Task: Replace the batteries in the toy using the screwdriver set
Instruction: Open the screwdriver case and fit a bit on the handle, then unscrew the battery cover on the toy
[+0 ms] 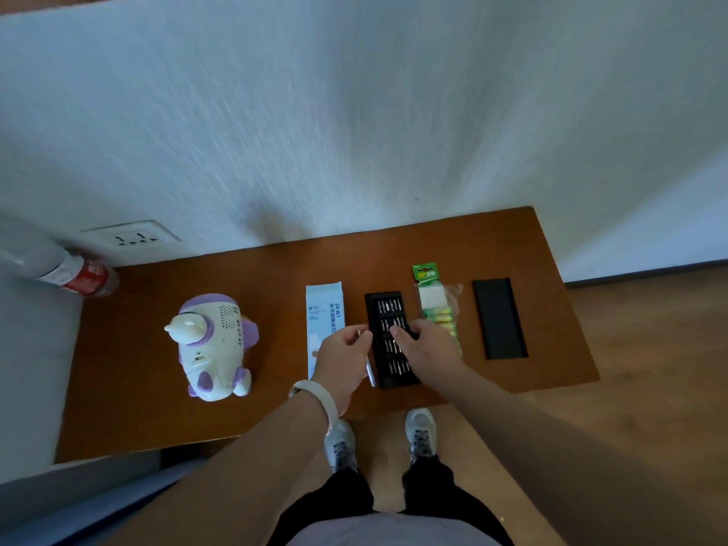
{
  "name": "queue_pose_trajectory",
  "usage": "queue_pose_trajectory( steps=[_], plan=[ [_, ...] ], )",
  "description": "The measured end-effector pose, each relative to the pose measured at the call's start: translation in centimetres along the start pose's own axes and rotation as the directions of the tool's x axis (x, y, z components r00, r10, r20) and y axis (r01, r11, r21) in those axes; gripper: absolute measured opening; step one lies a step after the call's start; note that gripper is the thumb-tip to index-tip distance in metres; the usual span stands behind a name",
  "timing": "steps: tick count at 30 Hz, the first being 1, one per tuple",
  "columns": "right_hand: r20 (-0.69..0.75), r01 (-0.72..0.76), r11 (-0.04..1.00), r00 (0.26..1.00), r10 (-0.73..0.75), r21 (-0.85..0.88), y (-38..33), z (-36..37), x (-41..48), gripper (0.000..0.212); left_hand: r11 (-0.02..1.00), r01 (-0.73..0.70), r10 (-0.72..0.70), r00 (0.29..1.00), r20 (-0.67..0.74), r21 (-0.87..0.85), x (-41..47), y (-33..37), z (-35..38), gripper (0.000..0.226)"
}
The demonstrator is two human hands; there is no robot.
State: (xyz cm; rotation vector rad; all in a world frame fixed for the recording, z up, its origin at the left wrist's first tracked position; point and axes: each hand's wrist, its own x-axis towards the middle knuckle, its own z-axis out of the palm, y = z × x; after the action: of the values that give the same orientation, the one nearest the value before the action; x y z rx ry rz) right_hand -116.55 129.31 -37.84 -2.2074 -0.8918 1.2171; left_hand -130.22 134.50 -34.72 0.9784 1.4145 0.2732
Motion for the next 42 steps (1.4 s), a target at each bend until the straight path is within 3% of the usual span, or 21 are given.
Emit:
queue_pose_trajectory(
  steps=[5, 15, 24, 27, 31, 38, 42],
  plan=[
    [-0.062, 0.033, 0.999, 0.997, -0.034, -0.021, 0.7, 1.5, 1.2, 0.032, 0.999, 0.033, -0.033, 0.998, -0.045, -0.008, 1.6, -1.0, 0.5, 0.022],
    [-0.105, 0.023, 0.955, 0.993, -0.056, -0.294, 0.3, 2.7, 2.3, 0.032, 0.99, 0.037, -0.021, 0.992, -0.122, 0.133, 3.8, -1.5, 1.7, 0.017],
    [-0.118, 0.023, 0.97, 0.992, -0.053, -0.242, -0.1, 0.9, 1.4, 0.028, 0.971, -0.068, 0.094, 0.99, -0.105, 0.23, 3.2, -0.1, 0.7, 0.024],
    [-0.114, 0.077, 0.985, 0.989, -0.094, -0.152, -0.5, -0.3, 0.3, 0.033, 0.984, -0.085, 0.094, 0.994, -0.051, 0.158, 2.4, 0.7, 0.0, 0.027],
    [-0.145, 0.126, 0.991, 0.981, -0.129, -0.035, -1.8, -2.6, -1.8, 0.019, 0.987, -0.128, 0.126, 0.992, 0.025, 0.098, 0.8, 2.0, -1.2, 0.028],
    [-0.201, 0.136, 0.956, 0.976, -0.084, 0.261, -4.8, -6.1, -4.7, 0.03, 0.92, -0.357, 0.34, 0.932, 0.124, 0.162, -2.9, 6.7, -2.7, 0.027],
    [-0.188, 0.155, 0.883, 0.979, -0.077, 0.443, -7.5, -8.0, -7.1, 0.025, 0.876, -0.457, 0.435, 0.887, 0.157, 0.151, -5.2, 9.6, -2.8, 0.009]
  ],
)
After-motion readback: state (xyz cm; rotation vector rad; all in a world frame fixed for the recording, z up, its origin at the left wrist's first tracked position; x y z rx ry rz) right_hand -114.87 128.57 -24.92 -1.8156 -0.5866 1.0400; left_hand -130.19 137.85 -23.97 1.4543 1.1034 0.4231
